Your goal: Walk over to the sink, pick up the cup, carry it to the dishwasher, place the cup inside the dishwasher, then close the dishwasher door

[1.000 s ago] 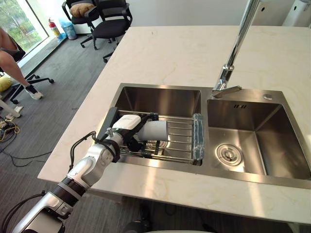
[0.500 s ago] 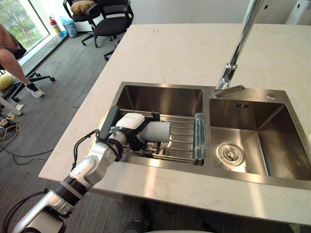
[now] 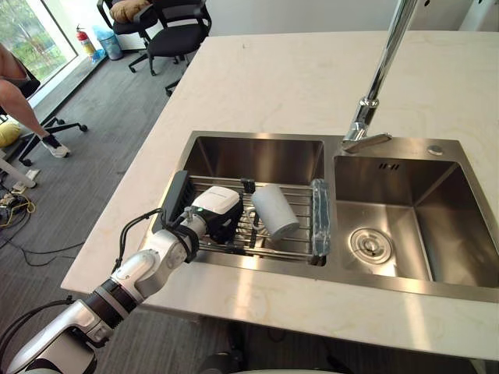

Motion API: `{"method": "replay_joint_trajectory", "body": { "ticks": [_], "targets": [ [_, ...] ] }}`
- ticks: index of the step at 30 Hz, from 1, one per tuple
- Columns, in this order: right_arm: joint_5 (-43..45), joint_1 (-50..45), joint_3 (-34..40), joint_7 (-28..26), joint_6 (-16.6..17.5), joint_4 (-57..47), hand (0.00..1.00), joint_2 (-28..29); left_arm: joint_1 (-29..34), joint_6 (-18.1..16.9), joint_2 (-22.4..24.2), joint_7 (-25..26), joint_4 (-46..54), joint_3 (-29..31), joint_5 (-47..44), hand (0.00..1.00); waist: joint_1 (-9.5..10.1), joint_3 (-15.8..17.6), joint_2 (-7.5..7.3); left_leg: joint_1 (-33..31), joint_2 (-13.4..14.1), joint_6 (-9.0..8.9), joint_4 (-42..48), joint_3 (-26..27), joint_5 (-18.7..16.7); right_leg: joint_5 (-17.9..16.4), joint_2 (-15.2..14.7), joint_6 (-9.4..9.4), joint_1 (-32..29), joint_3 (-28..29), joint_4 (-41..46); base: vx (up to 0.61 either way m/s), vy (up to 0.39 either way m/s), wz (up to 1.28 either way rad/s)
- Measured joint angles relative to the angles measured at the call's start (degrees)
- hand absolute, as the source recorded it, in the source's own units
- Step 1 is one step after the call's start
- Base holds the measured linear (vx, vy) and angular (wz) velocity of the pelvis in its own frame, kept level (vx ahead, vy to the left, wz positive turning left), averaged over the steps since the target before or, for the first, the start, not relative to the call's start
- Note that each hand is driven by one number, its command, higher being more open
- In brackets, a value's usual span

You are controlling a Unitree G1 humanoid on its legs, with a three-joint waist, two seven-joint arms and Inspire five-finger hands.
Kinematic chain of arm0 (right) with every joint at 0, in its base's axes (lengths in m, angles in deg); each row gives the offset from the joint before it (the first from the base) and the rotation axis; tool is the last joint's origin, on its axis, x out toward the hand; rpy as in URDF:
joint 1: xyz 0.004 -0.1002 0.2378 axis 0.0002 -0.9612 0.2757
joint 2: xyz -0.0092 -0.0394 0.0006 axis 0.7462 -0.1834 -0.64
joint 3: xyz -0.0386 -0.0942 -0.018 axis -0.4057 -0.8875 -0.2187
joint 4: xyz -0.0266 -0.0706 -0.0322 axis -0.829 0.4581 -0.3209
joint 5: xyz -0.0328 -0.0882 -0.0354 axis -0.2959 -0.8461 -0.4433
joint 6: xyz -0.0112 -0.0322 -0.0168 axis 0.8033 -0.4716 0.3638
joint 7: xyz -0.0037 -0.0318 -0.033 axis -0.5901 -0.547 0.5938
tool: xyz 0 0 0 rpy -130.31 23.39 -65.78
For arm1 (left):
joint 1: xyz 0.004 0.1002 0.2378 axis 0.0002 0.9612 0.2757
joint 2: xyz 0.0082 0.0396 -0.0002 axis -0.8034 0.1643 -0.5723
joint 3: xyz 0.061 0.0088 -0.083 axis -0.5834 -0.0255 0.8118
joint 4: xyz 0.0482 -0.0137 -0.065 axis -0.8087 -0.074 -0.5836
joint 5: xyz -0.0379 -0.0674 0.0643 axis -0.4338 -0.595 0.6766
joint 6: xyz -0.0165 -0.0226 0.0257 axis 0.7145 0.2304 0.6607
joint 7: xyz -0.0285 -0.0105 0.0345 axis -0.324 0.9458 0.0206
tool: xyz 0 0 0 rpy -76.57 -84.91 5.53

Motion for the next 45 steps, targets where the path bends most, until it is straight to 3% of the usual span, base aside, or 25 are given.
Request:
{"method": "replay_joint_trajectory", "body": {
  "ticks": [4, 5, 14, 19, 21, 24, 29, 33, 34, 35, 36, 37, 39, 41, 42, 43, 45],
  "targets": [
    [0.0, 0.16, 0.01, -0.01, 0.04, 0.18, 1.0, -0.07, 0.0, 0.12, -0.4, 1.55, -0.04, -0.67, -2.54, 0.0, -0.04, 0.05, 0.07, -0.03, -0.03, 0.01, 0.0, -0.07, 0.0, 0.0, 0.01, 0.0, 0.0, -0.05, 0.0, 0.0, 0.0, 0.0],
    [0.0, 0.27, 0.02, -0.02, 0.06, 0.36, 1.0, -0.09, 0.0, 0.12, -0.38, 1.81, -0.04, -0.79, -2.6, 1.0, -0.04, 0.06, 0.06, -0.05, -0.05, 0.02, 0.0, -0.12, 0.0, 0.0, 0.01, -0.01, 0.0, -0.1, 0.01, 0.0, 0.0, 0.0],
    [0.03, 0.91, -0.05, -0.11, 0.09, 0.5, 1.0, -0.1, 2.57, 0.37, 1.41, 9.93, -0.99, -0.06, -9.01, 1.0, -0.05, 0.85, -0.07, -0.06, -0.07, 0.05, 0.0, -0.2, 0.01, 0.04, 0.01, -0.04, 0.03, -0.19, 0.34, 0.0, 0.0, 0.0],
    [0.36, 1.09, -0.35, -0.1, -0.04, 0.34, 1.0, -0.1, 7.1, -5.27, 4.13, 17.23, 0.0, 4.72, -18.85, 1.0, 0.08, 1.34, -0.3, 0.1, 0.04, 0.05, 0.03, -0.01, 0.01, 0.1, 0.04, -0.05, 0.16, -0.14, 0.31, 0.0, 0.0, 0.0],
    [0.57, 1.12, -0.61, -0.1, -0.04, 0.13, 1.0, -0.02, 10.33, -7.74, 7.25, 19.79, 1.41, 7.13, -22.58, 1.0, 0.25, 1.55, -0.44, 0.17, 0.1, 0.05, 0.08, 0.14, 0.02, 0.14, 0.04, -0.06, 0.18, -0.08, 0.29, 0.0, 0.0, -0.02],
    [0.56, 0.53, 0.0, -0.61, -0.01, -0.39, 1.0, 0.1, 14.45, -8.7, 10.83, 21.72, 3.98, 11.43, -25.28, 1.0, 0.79, 1.67, -0.57, 0.23, 0.3, 0.05, 0.31, 0.69, 0.07, 0.28, 0.08, -0.14, -0.01, 0.46, 0.39, 0.0, 0.0, -0.08],
    [-1.66, -1.27, 3.52, -2.24, 0.11, -1.37, 1.0, 1.21, 18.24, -11.63, 16.34, 25.95, 10.52, 23.25, -26.15, 1.0, 2.77, 1.59, -0.5, 0.24, 0.55, 0.04, 0.45, 0.86, 0.08, 0.28, 0.11, -0.15, -0.21, 0.48, 1.16, 0.0, 0.0, 0.0],
    [-3.0, -1.31, 5.76, -3.24, 0.7, -0.21, 1.0, 1.42, 20.74, -13.98, 18.42, 26.63, 15.53, 28.52, -27.53, 1.0, 4.08, 0.86, -0.47, -1.05, 0.86, 0.36, 2.88, 1.26, -2.46, 0.37, 0.01, -0.29, -0.8, -0.96, 2.94, -0.05, -0.012, 0.05],
    [-3.82, -1.5, 6.64, -3.25, 0.94, 0.31, 1.0, 2.23, 21.65, -14.49, 19.17, 26.56, 16.31, 28.73, -28.45, 1.0, 4.2, -0.13, -1.06, -3.01, 1.4, 0.94, 6.78, 2.63, -4.63, 0.72, -0.92, -0.83, -1.32, -2.11, 2.9, -0.03, 0.025, 0.18],
    [-4.1, -1.95, 7.34, -3.27, 1.19, 0.72, 1.0, 2.31, 21.99, -14.77, 20.28, 26.45, 16.39, 28.57, -28.49, 1.0, 4.42, -0.67, -1.17, -7.24, 3.12, 2.87, 17.83, 4.74, -9.45, 0.67, -1.17, -0.76, -1.5, -2.44, 3.06, -0.01, 0.047, 0.11],
    [-4.1, -2.2, 8.25, -3.33, 1.31, 0.81, 1.0, 1.85, 22.54, -14.94, 21.17, 26.26, 16.4, 28.48, -28.96, 1.0, 4.78, -1.59, 0.31, -9.1, 4.6, 1.81, 22.52, 5.04, -11.97, 0.43, -0.3, -0.39, -1.46, -2.31, 3.88, 0.01, 0.051, 0.02],
    [-4.09, -2.3, 9.64, -3.31, 1.45, 1.16, 1.0, 1.81, 23.0, -14.98, 21.39, 26.12, 16.39, 28.49, -29.58, 1.0, 4.61, -1.99, 0.35, -8.87, 4.65, 1.88, 23.68, 4.83, -13.21, 0.02, -0.56, -0.12, -1.44, -2.42, 5.02, -0.01, 0.066, 0.0],
    [-4.09, -2.62, 10.98, -3.41, 1.94, 1.62, 1.0, 2.66, 23.36, -14.99, 21.45, 26.06, 16.4, 28.37, -30.39, 1.0, 4.13, -2.76, 0.11, -8.4, 4.2, 2.09, 22.3, 4.47, -12.84, -0.74, -0.86, -0.91, -2.52, -2.83, 6.97, -0.09, 0.037, 0.17],
    [-4.09, -2.18, 12.95, -4.65, 2.17, 3.01, 1.0, 4.03, 22.76, -15.03, 21.74, 25.65, 16.01, 28.29, -32.87, 1.0, 2.7, -3.34, -0.03, -5.98, 2.11, 0.78, 12.49, 2.2, -7.75, -0.62, 3.11, -3.15, -4.41, -1.83, 3.9, -0.17, -0.03, 0.74],
    [-4.05, -2.38, 15.71, -5.33, 2.49, 4.04, 1.0, 5.35, 22.31, -15.06, 22.57, 24.79, 15.92, 27.77, -33.42, 1.0, 0.88, -3.92, -1.52, -4.93, 0.46, 3.51, 15.02, 3.01, -8.67, 0.5, 1.37, -3.0, -4.08, -4.06, 3.24, -0.06, -0.033, 0.86],
    [-4.09, -2.83, 17.04, -5.43, 2.78, 4.14, 1.0, 5.37, 22.25, -15.17, 22.79, 24.66, 16.07, 26.56, -33.89, 1.0, 1.32, -4.07, -1.28, -3.64, 1.2, 2.0, 17.16, 2.96, -11.64, 0.65, 1.42, -2.7, -4.02, -4.23, 4.27, 0.0, -0.018, 0.73],
    [-4.18, -3.42, 18.19, -5.52, 3.54, 3.16, 1.0, 5.73, 20.65, -15.24, 22.3, 23.02, 16.09, 23.7, -34.5, 1.0, 1.5, -4.34, -0.53, 0.69, 0.03, 1.43, 8.81, 2.02, -8.74, 0.81, 1.12, -2.95, -4.38, -4.53, 6.21, -0.02, -0.003, 0.09]
  ]
}}
